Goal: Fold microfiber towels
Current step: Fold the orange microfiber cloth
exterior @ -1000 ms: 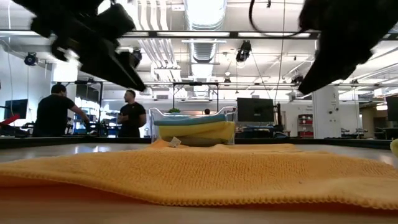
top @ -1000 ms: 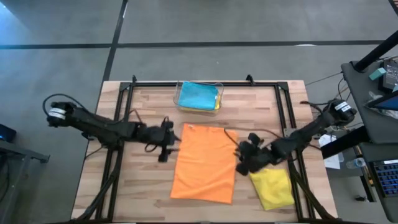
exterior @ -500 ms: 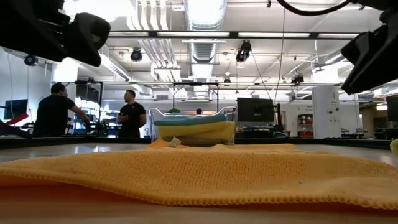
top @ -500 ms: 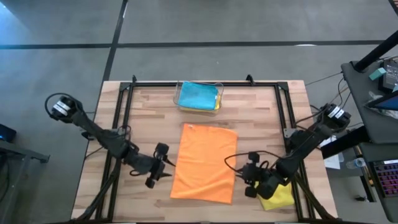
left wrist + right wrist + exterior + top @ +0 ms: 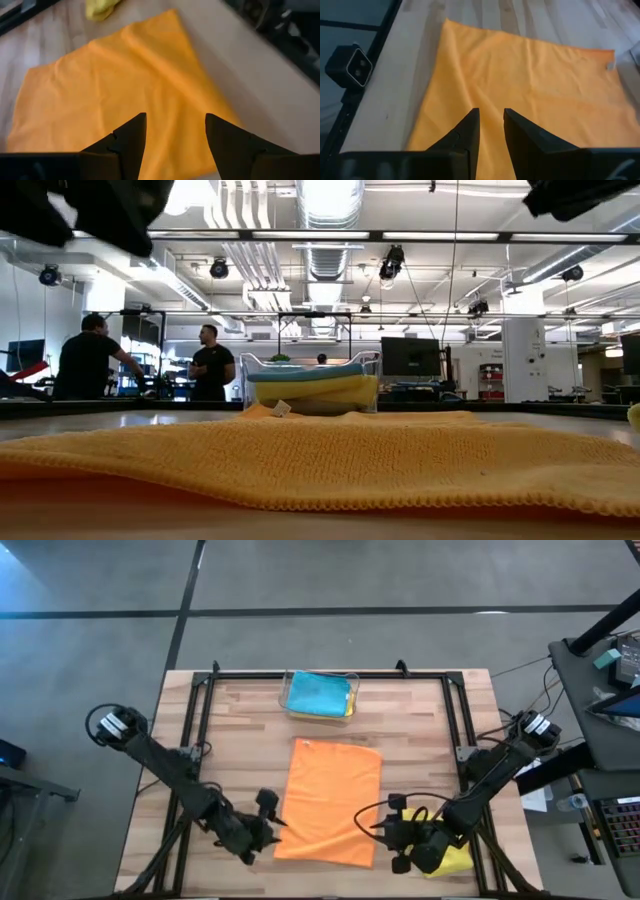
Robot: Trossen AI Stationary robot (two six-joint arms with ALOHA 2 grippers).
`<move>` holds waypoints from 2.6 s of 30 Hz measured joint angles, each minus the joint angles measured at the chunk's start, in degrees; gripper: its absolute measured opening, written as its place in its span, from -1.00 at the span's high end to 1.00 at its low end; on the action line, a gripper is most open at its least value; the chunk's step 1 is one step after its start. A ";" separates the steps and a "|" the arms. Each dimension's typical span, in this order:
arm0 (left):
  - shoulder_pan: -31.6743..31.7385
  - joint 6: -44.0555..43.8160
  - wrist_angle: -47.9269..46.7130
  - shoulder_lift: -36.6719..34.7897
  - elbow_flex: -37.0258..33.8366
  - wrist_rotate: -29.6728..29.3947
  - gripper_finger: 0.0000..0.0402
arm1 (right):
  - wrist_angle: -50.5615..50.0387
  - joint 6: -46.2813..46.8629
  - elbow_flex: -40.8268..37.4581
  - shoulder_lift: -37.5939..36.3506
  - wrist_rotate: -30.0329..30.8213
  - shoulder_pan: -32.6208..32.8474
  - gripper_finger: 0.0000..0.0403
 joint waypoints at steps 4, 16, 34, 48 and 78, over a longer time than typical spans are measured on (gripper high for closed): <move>-1.01 0.10 -7.15 4.11 6.35 0.07 0.07 | -1.94 -1.32 2.14 0.00 0.01 1.02 0.61; -2.54 -3.01 -12.29 6.60 9.12 0.08 0.07 | -16.60 -1.20 11.64 11.19 0.68 5.80 0.61; -8.23 -7.73 -14.09 17.61 9.10 1.99 0.07 | -23.50 -0.57 21.21 25.66 -1.97 6.95 0.02; -8.60 -8.81 -13.43 21.30 9.56 -1.34 0.07 | -22.62 -4.80 18.22 25.70 -1.99 7.56 -0.16; -8.88 -8.88 -9.89 24.82 10.00 -10.87 0.66 | -19.93 -7.02 18.58 31.53 3.18 8.81 -0.16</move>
